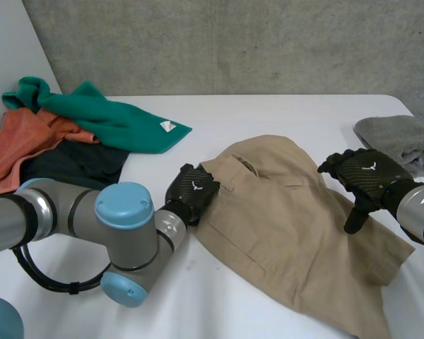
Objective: Fold the laundry.
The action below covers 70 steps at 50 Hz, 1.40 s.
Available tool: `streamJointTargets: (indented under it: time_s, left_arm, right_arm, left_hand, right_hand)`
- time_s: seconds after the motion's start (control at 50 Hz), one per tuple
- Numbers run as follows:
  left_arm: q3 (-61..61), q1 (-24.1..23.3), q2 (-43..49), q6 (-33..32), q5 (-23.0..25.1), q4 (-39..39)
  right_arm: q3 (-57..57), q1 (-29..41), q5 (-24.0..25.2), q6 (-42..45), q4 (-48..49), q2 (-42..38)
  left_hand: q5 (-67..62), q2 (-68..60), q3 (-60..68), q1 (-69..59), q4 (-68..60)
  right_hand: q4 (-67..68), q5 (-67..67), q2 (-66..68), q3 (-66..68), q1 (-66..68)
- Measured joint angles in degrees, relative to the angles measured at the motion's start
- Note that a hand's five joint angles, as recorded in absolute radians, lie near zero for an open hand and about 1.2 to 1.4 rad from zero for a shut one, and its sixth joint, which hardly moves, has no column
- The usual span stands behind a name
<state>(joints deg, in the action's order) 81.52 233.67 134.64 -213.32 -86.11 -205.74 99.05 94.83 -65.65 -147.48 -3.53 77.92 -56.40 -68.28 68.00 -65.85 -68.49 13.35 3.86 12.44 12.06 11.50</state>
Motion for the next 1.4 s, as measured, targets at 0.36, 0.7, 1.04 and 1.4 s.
streamJointTargets:
  time_s: [0.36,0.7,1.04,1.4]
  left_arm:
    - [11.3,1.7,-15.7,-1.9,3.2,6.3]
    - [8.7,4.2,-8.1,-2.1,7.1,5.7]
    - [3.2,3.7,-3.7,-2.0,7.4,5.4]
    - [-0.7,4.7,-3.3,-1.8,4.2,4.4]
  right_arm:
    - [0.0,0.0,0.1,0.0,0.0,0.0]
    - [0.4,0.5,0.0,0.0,0.2,-2.4]
    - [0.5,0.5,0.0,0.0,0.6,-2.7]
    - [0.2,0.4,0.0,0.0,0.6,-3.2]
  left_hand:
    - [30.1,31.7,-31.2,28.9,32.0]
    - [35.8,37.2,-36.5,34.5,37.7]
    - [24.8,25.2,-25.0,22.7,25.6]
    - [0.9,0.0,0.0,1.3,0.0]
  right_hand:
    - [0.0,0.0,0.0,0.0,0.0]
    - [0.0,0.0,0.0,0.0,0.0]
    - [0.0,0.0,0.0,0.0,0.0]
    - [0.0,0.0,0.0,0.0,0.0]
